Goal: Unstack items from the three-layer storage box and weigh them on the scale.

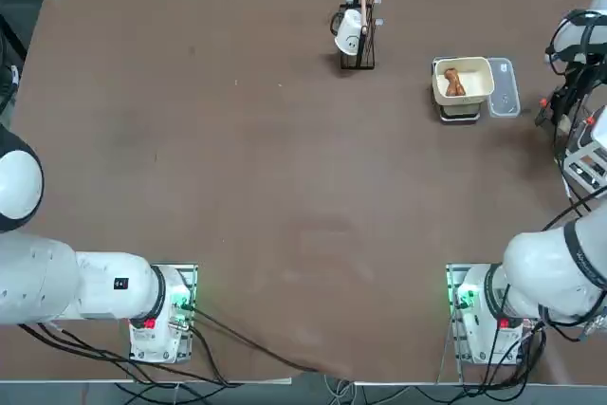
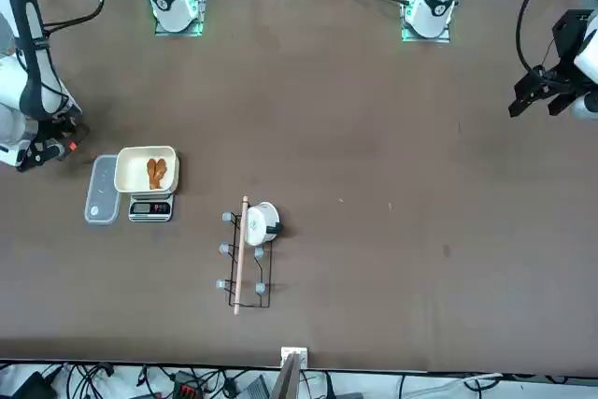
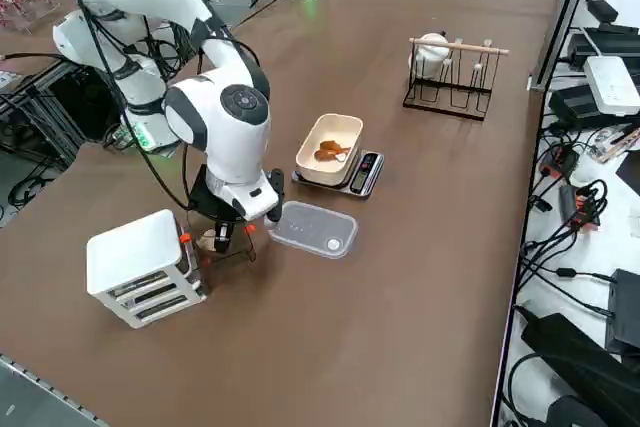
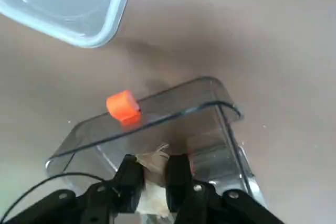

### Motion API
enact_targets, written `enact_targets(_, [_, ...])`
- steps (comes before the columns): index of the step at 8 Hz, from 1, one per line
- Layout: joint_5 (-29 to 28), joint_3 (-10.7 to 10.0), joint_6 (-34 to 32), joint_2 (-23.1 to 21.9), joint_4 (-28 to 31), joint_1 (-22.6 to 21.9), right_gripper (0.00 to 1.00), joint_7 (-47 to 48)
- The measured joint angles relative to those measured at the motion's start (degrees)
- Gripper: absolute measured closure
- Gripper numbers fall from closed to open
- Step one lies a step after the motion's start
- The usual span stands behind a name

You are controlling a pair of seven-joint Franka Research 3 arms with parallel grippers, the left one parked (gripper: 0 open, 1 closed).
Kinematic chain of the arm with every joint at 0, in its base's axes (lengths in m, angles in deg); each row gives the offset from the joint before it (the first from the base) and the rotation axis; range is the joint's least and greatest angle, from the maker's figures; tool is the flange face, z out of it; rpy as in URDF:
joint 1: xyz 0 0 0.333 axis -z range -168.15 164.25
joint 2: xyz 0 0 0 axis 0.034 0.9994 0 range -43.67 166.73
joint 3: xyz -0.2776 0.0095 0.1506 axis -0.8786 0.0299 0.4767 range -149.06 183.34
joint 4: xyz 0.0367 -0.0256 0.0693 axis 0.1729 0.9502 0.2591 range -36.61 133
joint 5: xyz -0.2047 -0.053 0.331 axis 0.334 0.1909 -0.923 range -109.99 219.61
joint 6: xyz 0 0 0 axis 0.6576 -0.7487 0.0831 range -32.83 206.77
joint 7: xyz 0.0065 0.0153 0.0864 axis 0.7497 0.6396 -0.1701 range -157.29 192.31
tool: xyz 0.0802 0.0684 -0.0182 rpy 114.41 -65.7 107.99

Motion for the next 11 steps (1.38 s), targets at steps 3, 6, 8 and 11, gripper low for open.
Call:
enact_targets(3, [0.0,0.2,-3.9,-1.6,-1.8,0.0,0.75,0.0])
enact_targets(6, [-0.1,0.4,-4.0,-1.8,-2.3,-0.1,0.75,0.2])
enact_targets(8, [-2.2,1.4,-4.0,-2.1,-4.7,-0.2,0.74,1.0])
enact_targets(11, [-8.4,2.3,-4.8,-2.5,-9.7,-0.8,0.74,2.7])
